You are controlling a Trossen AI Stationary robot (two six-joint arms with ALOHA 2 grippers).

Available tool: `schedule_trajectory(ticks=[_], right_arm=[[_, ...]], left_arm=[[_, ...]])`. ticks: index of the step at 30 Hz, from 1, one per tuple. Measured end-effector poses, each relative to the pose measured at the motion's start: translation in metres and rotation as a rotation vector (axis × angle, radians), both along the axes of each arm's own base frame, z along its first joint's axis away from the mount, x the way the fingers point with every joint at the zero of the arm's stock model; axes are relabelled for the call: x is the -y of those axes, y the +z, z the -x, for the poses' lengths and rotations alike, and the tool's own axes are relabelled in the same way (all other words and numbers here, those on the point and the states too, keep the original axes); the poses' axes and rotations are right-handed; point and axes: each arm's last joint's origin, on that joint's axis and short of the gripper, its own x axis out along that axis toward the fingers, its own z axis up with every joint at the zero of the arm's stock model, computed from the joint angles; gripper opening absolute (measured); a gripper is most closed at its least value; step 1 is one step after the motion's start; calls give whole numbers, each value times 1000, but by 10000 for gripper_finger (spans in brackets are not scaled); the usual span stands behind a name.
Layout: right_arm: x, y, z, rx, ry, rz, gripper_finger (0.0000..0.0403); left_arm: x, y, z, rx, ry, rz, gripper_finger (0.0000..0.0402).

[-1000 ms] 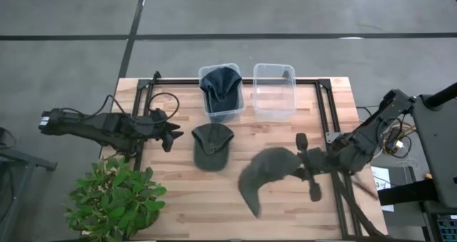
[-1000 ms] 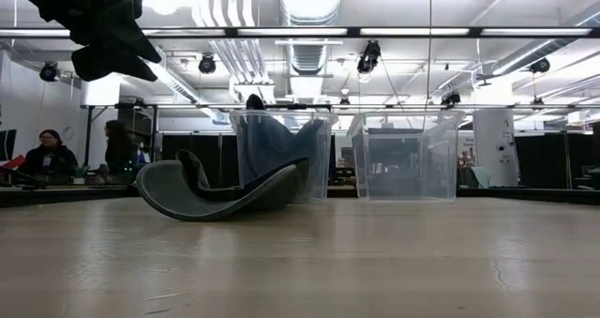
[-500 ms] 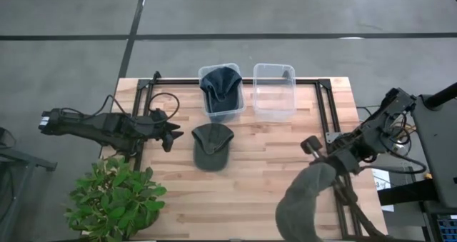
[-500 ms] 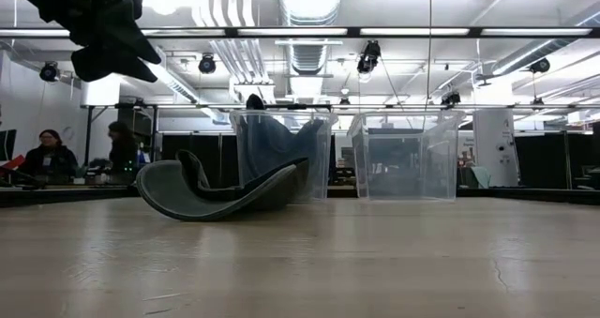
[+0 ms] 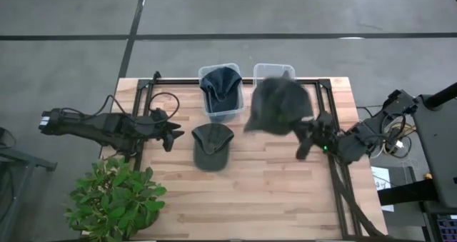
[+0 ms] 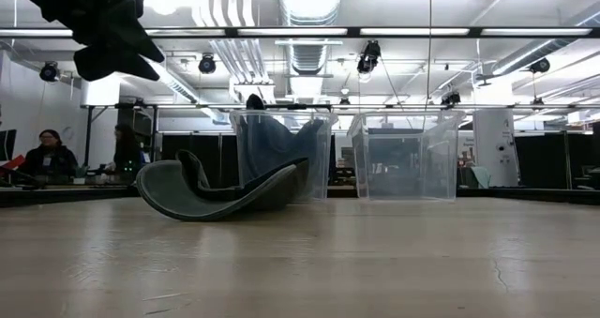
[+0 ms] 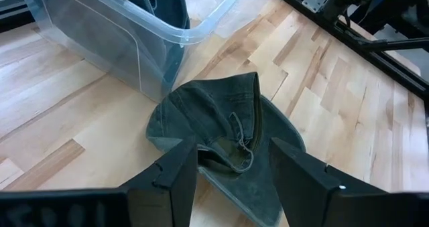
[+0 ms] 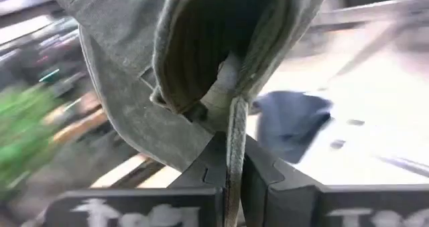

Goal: Pick & Place hat
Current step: Put the bottom gray cap into the right transparent bin

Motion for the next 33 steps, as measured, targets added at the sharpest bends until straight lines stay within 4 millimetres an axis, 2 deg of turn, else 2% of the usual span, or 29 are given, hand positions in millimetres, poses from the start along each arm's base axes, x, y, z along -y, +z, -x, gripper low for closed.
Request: schedule_trajectory(ticks=[2,4,11,20,28,33], right_arm=[[11,-4,-1,8,-118,-23,12],[25,-8,-2,-11,-165,-41,12],[83,-12,-7,-114,-215,-144,12],[154,-19,10,-276,-284,-213,12],[197,-35,12,-408,-311,-263,12],[213,-53,3,-479,-280,-332,12]], left_arm=[[0,0,-1,7,0,1,176],[0,1,-3,20,0,3,176],[1,1,-8,34,7,18,176],[2,-2,-14,28,39,68,176],[3,-3,-21,44,65,112,176],[3,-6,-27,41,86,142,176]])
